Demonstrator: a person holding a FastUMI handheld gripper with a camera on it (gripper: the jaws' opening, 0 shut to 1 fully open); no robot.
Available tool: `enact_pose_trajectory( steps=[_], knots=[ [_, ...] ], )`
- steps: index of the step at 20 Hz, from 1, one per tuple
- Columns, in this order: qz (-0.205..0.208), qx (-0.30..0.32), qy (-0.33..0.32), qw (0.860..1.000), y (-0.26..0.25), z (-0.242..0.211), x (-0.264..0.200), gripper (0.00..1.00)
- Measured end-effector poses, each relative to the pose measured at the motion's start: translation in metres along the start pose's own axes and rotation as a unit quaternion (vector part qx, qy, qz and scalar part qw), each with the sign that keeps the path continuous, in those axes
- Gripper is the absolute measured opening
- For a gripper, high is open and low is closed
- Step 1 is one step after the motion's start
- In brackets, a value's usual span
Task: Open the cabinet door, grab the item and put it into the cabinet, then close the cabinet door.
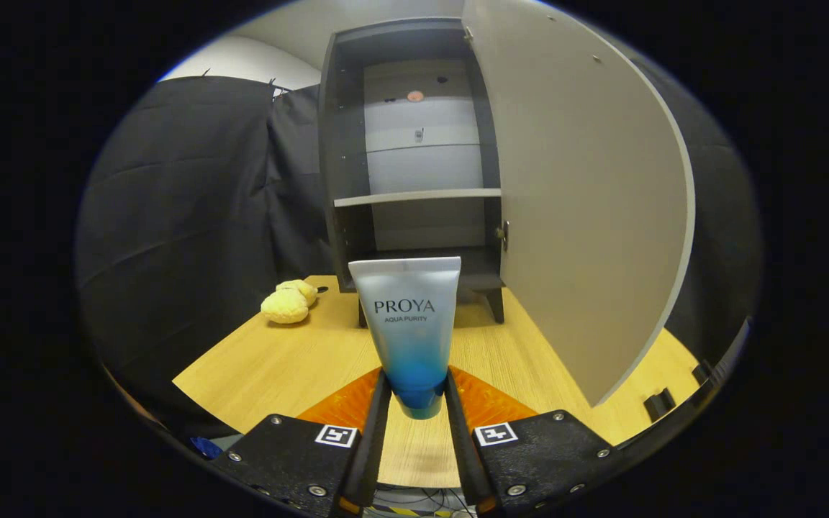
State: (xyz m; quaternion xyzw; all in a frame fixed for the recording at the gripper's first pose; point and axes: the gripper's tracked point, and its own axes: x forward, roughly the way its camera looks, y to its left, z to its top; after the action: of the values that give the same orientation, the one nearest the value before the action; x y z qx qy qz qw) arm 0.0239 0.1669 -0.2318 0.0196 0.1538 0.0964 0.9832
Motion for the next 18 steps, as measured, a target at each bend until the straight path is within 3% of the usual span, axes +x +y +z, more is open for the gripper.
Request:
enact_pose_trajectory(
  steps=[4,9,18],
  knots=[
    [0.0,-0.019,-0.007,1.0,0.02,0.058,0.004,0.45],
    [-0.005,0.004,-0.023,1.0,0.044,0.134,0.013,0.45],
    [-0.029,-0.042,-0.054,0.997,0.035,0.23,0.069,0.45]
  ],
)
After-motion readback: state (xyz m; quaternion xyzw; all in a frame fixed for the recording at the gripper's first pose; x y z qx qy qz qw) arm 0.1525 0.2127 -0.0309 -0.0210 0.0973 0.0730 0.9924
